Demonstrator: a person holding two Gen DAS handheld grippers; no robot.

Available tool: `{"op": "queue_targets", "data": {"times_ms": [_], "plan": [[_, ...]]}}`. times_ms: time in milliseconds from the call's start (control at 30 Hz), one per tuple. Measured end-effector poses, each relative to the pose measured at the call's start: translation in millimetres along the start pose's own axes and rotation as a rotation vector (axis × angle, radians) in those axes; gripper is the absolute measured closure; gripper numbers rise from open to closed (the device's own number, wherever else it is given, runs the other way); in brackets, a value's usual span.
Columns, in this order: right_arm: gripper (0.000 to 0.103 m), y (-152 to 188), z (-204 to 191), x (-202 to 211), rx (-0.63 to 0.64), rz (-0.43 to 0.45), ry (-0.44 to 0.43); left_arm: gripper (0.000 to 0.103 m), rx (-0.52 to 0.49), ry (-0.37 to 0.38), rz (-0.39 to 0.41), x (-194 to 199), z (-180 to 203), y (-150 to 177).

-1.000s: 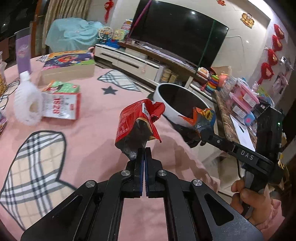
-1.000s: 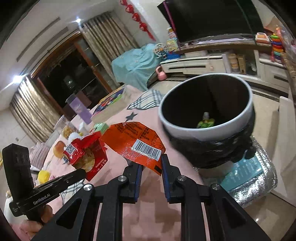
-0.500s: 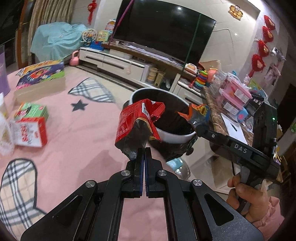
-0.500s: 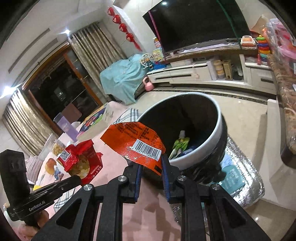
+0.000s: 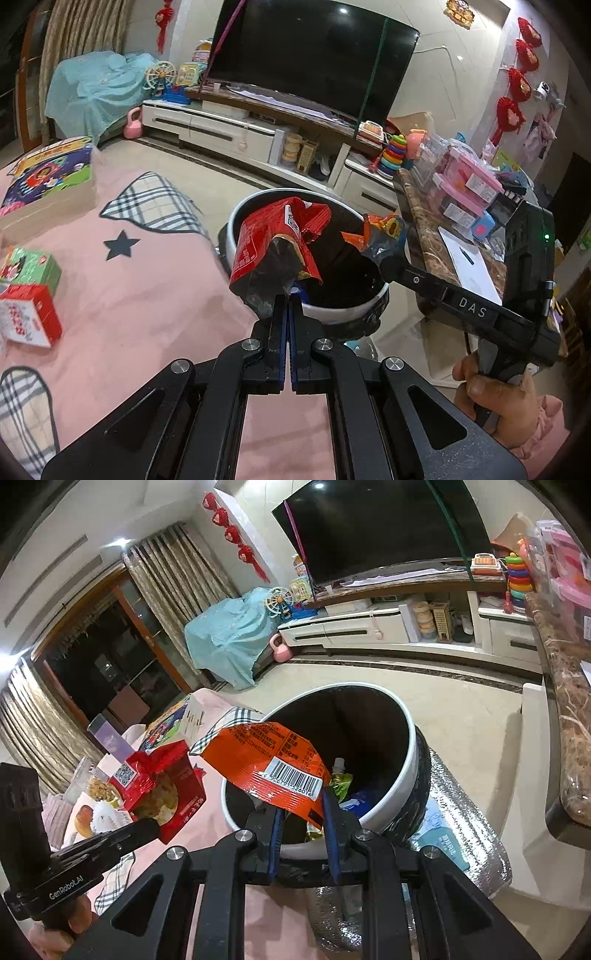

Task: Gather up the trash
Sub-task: 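Carry the red bag and orange wrapper over the trash bin with both grippers, then open both grippers to drop the red bag and orange wrapper into the bin, then move both grippers back toward the foam net and carton on the table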

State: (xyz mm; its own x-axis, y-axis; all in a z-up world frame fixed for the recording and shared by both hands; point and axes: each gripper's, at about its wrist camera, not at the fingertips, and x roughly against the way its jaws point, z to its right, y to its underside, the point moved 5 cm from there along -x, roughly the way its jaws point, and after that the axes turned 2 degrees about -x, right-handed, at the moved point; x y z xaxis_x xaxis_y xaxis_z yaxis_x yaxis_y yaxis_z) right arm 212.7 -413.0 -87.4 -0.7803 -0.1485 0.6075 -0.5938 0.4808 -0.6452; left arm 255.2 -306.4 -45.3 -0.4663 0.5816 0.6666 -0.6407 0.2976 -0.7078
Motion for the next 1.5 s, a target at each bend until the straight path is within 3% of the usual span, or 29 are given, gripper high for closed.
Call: {"op": "queue_targets", "data": {"times_ms": [900, 933, 1033, 1300, 1500], "plan": [[0.078, -22.6, 20.9, -20.4, -0.004, -0.041, 0.063, 0.102, -0.01, 0.012, -0.074, -53.5, 5.2, -30.0], [0.075, -22.9, 21.0, -21.2, -0.006, -0.042, 0.066, 0.102, -0.009, 0.013, -0.082, -55.5, 4.9, -29.4], [0.052, -23.7, 21.8, -23.9, -0.013, -0.052, 0.071, 0.1, -0.009, 0.012, -0.095, -58.7, 4.2, -28.0], [0.047, -23.1, 20.4, -17.2, -0.022, -0.037, 0.065, 0.071, 0.033, -0.001, -0.047, -34.9, -8.2, -17.1], [0.025, -14.4, 5.7, -7.2, -0.019, -0.012, 0.031, 0.044, 0.072, -0.09, -0.02, -8.1, -31.6, 11.0]]}}
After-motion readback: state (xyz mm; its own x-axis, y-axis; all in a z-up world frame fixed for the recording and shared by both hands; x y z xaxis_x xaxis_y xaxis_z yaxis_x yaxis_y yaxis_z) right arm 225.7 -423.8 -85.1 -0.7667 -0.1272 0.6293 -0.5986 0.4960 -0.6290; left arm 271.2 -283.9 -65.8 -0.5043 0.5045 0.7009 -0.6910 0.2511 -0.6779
